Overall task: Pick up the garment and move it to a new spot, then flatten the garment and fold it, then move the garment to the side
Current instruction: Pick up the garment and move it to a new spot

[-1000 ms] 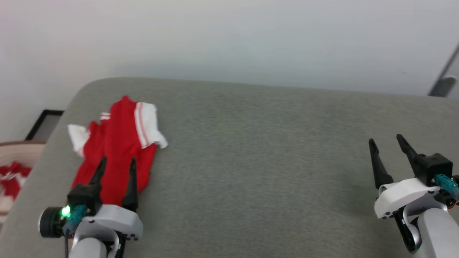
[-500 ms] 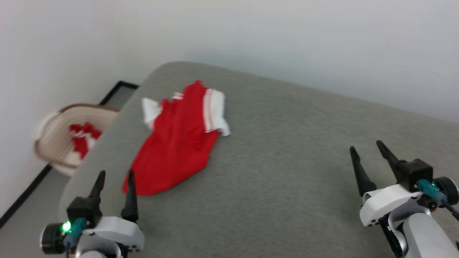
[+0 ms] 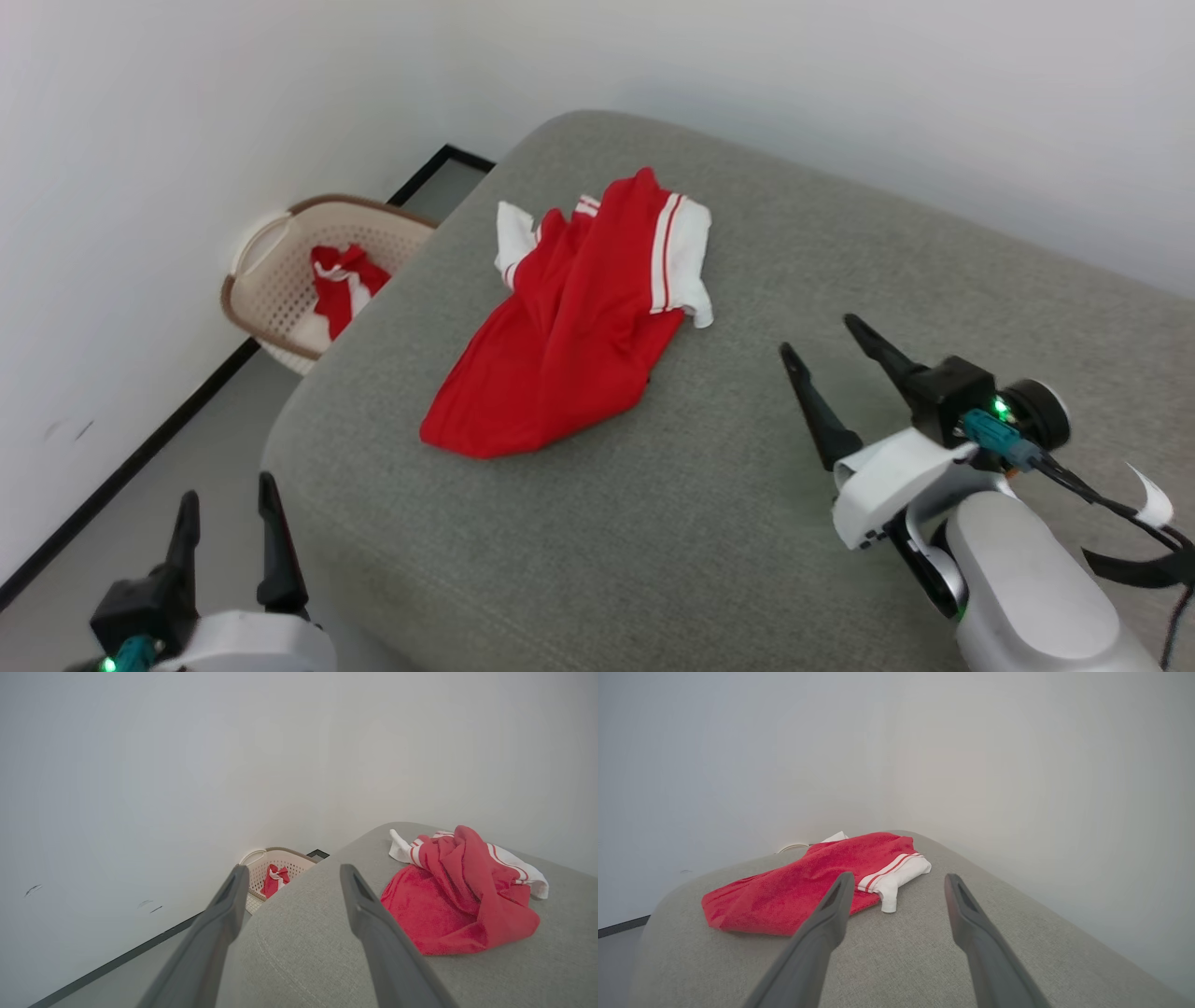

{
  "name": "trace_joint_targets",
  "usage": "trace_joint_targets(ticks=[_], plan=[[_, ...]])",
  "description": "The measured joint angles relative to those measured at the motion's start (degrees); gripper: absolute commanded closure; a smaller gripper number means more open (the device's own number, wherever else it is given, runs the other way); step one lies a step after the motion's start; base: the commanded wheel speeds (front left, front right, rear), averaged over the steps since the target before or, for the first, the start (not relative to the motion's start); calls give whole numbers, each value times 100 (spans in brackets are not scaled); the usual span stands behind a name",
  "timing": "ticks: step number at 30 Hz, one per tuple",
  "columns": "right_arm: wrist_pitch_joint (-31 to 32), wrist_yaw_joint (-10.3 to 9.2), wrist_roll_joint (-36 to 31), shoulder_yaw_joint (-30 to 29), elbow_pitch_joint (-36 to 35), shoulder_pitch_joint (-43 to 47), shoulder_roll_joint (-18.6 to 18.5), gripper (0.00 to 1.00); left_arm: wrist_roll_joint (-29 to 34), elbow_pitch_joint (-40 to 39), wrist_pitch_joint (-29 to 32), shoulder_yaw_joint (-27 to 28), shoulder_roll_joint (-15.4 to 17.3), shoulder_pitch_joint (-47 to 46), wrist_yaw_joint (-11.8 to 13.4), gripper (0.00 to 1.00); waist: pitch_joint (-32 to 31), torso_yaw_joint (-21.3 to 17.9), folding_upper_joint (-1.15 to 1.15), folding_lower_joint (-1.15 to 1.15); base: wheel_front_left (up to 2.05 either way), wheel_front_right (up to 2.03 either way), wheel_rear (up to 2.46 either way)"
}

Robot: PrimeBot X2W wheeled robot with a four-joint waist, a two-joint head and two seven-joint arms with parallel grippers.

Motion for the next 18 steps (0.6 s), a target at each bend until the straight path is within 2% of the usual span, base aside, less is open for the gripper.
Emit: trace_joint_targets(ticks=[4, 9, 14, 18], plan=[[1, 0, 189, 275, 83, -129, -30, 0, -79, -154, 0, 18, -53, 137, 86, 0, 128, 78, 0, 0, -19, -19, -19], [1, 0, 304, 328, 48, -173, -81, 0, -175, -219, 0, -98, -66, 279, 132, 0, 156, 91, 0, 0, -3, -3, -3], [0, 0, 483, -45, -81, 18, -58, 0, -75, 70, 0, -393, -67, 125, -177, 0, 131, 29, 0, 0, 0, 0, 0], [1, 0, 391, -446, -298, 411, -38, 0, 182, 510, 0, -840, 116, -609, -453, 0, 134, -69, 0, 0, 0, 0, 0]])
